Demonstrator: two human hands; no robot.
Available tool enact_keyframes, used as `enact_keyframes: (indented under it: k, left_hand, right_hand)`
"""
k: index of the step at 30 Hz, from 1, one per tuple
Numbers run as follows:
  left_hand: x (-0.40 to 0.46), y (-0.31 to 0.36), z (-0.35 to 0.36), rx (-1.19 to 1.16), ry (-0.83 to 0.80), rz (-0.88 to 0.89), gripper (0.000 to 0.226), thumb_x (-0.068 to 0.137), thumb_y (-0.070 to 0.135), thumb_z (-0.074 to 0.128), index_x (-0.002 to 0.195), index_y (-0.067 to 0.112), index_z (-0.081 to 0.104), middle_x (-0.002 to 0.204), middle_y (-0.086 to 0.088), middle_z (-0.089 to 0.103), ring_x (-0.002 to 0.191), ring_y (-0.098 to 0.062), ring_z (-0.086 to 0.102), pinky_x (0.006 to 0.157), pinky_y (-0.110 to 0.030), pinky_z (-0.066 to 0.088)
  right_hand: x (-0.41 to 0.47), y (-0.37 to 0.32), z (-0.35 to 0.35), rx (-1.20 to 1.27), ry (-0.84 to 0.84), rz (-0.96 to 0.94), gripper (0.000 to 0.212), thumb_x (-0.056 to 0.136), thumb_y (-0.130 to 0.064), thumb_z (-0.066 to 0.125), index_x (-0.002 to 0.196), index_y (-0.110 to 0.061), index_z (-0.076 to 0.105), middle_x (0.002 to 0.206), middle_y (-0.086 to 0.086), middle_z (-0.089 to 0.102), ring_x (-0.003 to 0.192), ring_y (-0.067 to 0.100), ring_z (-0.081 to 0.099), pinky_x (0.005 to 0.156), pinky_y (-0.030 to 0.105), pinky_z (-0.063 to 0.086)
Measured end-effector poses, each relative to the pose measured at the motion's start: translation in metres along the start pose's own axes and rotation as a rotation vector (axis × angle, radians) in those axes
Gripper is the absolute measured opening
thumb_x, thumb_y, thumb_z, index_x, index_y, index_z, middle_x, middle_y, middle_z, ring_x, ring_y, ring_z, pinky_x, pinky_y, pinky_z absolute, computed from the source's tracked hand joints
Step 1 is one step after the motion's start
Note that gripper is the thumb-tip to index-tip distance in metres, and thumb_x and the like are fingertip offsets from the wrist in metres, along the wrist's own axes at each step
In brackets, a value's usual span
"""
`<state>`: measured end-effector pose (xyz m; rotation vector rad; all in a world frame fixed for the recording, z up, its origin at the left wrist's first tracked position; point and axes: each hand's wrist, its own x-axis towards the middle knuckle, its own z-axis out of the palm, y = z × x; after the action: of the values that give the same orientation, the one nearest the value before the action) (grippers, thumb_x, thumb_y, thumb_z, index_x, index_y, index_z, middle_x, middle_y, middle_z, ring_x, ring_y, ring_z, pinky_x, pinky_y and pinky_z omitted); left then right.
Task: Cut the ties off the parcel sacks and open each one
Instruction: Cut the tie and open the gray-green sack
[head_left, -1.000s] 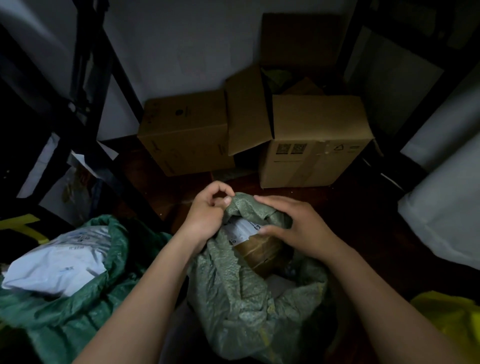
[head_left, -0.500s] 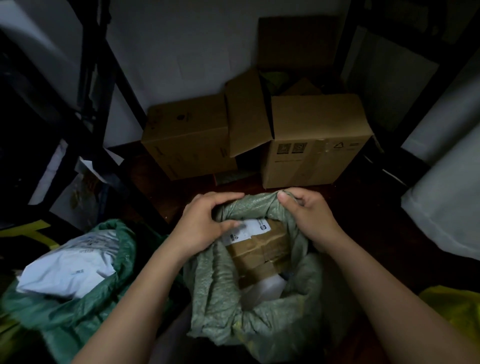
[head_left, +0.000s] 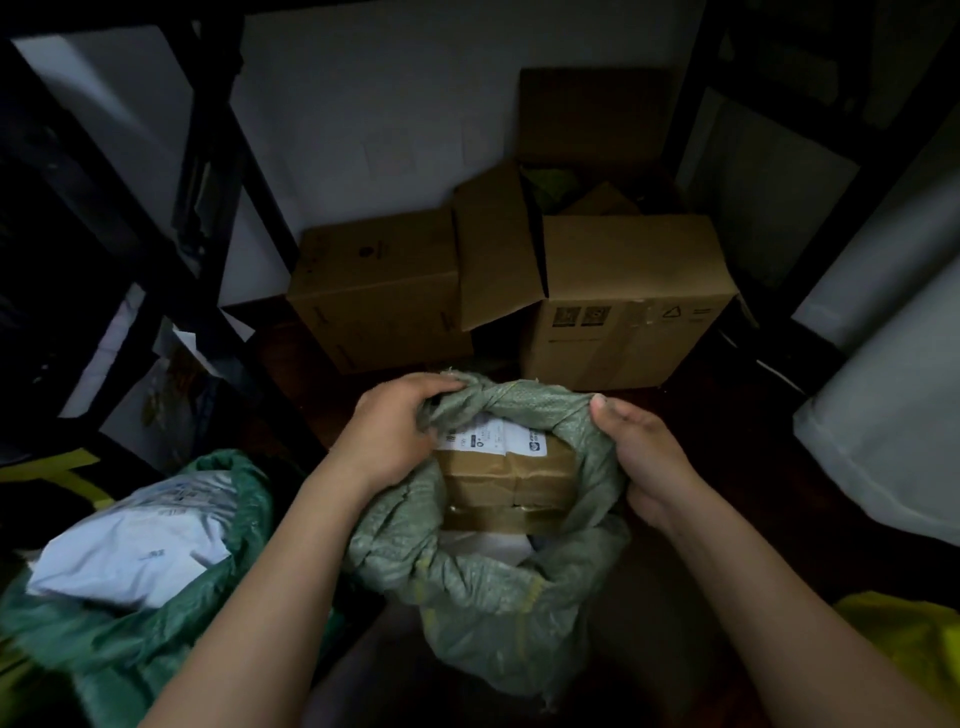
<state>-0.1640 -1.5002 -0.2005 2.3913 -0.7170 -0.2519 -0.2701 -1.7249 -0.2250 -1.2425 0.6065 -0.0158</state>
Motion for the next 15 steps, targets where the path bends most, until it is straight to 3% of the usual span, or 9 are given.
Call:
enact_keyframes:
  k: [2, 3, 6, 9, 11, 13, 15]
  left_hand:
    - [0.001, -0.004, -0.004, -0.102, 0.074, -0.057, 0.044, 0.081, -0.009, 0.059, 0.104, 0.027, 0.071, 0.105, 0.013, 0.067, 0.107, -0.008, 0.062, 0.091, -0.018, 0.048]
    - [0.002, -0.007, -0.007, -0.154, 0.124, -0.111, 0.036, 0.084, -0.007, 0.061, 0.1, 0.024, 0.072, 0.101, 0.01, 0.069, 0.102, -0.009, 0.063, 0.089, -0.022, 0.05]
    - [0.004, -0.016, -0.007, -0.11, 0.229, -0.202, 0.021, 0.084, 0.01, 0.071, 0.104, 0.018, 0.07, 0.107, 0.001, 0.068, 0.105, -0.017, 0.062, 0.091, -0.03, 0.049]
    - [-0.002, -0.013, -0.005, 0.2, 0.249, -0.039, 0.046, 0.078, 0.027, 0.077, 0.121, 0.018, 0.064, 0.12, -0.002, 0.061, 0.113, -0.021, 0.055, 0.097, -0.038, 0.045]
    - [-0.004, -0.005, -0.009, 0.273, 0.25, 0.099, 0.05, 0.079, 0.037, 0.074, 0.125, 0.022, 0.062, 0.126, 0.0, 0.058, 0.119, -0.022, 0.049, 0.102, -0.045, 0.039]
    - [-0.007, 0.01, -0.011, 0.268, 0.154, 0.101, 0.055, 0.08, 0.057, 0.061, 0.125, 0.027, 0.061, 0.133, 0.005, 0.054, 0.127, -0.018, 0.042, 0.108, -0.046, 0.03]
    - [-0.01, 0.023, -0.009, 0.293, 0.032, -0.005, 0.075, 0.073, 0.077, 0.041, 0.128, 0.03, 0.059, 0.144, 0.005, 0.044, 0.137, -0.017, 0.027, 0.111, -0.045, 0.019]
  right_hand:
    - [0.002, -0.003, -0.006, 0.052, 0.05, 0.017, 0.025, 0.1, -0.025, 0.05, 0.1, -0.01, 0.071, 0.094, 0.008, 0.076, 0.085, 0.018, 0.074, 0.066, 0.028, 0.054]
    - [0.003, -0.004, -0.009, 0.073, 0.071, 0.026, 0.025, 0.1, -0.025, 0.051, 0.098, -0.011, 0.071, 0.093, 0.008, 0.076, 0.083, 0.018, 0.074, 0.067, 0.029, 0.054]
    - [0.008, -0.003, -0.012, 0.092, 0.089, 0.054, 0.025, 0.1, -0.026, 0.05, 0.098, -0.012, 0.071, 0.092, 0.007, 0.076, 0.082, 0.018, 0.074, 0.068, 0.031, 0.053]
    - [0.011, -0.001, -0.013, 0.102, 0.101, 0.071, 0.026, 0.101, -0.026, 0.049, 0.094, -0.015, 0.072, 0.088, 0.005, 0.077, 0.078, 0.017, 0.074, 0.068, 0.031, 0.051]
    - [0.012, 0.0, -0.014, 0.111, 0.118, 0.076, 0.026, 0.101, -0.026, 0.05, 0.091, -0.016, 0.072, 0.086, 0.004, 0.077, 0.076, 0.016, 0.074, 0.066, 0.03, 0.051]
    - [0.012, -0.001, -0.015, 0.112, 0.125, 0.077, 0.026, 0.101, -0.027, 0.049, 0.091, -0.017, 0.072, 0.085, 0.003, 0.077, 0.075, 0.015, 0.074, 0.061, 0.028, 0.053]
    - [0.011, -0.001, -0.013, 0.105, 0.127, 0.08, 0.026, 0.101, -0.027, 0.048, 0.093, -0.017, 0.071, 0.085, 0.003, 0.077, 0.074, 0.015, 0.074, 0.056, 0.026, 0.053]
